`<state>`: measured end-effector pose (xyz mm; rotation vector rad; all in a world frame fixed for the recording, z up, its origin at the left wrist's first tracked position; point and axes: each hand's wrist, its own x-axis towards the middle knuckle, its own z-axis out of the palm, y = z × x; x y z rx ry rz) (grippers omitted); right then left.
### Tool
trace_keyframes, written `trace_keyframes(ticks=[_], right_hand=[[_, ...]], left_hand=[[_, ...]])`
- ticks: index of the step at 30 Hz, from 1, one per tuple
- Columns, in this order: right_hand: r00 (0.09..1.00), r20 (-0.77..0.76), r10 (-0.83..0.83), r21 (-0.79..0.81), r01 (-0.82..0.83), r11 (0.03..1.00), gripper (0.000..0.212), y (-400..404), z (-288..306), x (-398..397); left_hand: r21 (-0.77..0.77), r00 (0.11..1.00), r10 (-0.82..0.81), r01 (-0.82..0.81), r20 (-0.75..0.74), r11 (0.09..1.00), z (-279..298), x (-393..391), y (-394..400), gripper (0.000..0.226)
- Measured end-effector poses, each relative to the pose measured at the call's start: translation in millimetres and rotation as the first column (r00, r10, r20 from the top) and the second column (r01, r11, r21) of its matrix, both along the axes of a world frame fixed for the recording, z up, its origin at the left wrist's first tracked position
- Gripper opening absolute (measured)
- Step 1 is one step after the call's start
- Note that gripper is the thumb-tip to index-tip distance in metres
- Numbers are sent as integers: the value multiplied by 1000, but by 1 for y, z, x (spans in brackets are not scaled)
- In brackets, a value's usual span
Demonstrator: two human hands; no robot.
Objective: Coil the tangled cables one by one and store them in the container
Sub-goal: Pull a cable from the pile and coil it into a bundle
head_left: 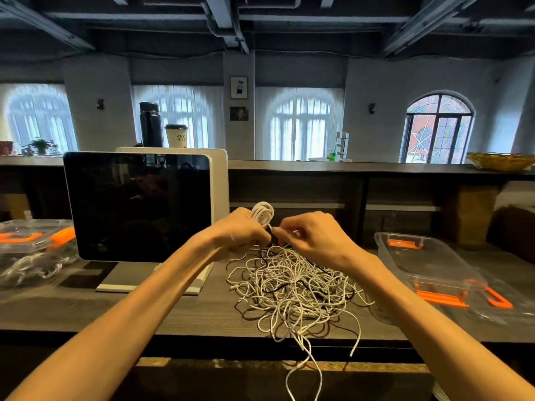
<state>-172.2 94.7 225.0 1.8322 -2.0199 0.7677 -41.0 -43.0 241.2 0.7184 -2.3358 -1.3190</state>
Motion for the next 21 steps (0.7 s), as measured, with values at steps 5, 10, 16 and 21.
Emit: trace_keyframes(ticks=[5,10,16,21], right_hand=[[900,-434,-22,144,94,985,11,1,2,30],[827,-560,55,114,11,993,13,10,23,39],[977,-144,156,-59,-165,984,20,7,40,13],[892,417,176,-132,-133,982,34,0,12,-8]], left_hand=[[-611,975,222,-175,1,772,-11,-12,-2,16],[-892,962,218,50,164,448,-19,-8,3,22],[-830,985,-91,175,149,530,-33,-4,7,5],[-761,970,-231,96,-73,641,-32,0,14,9]])
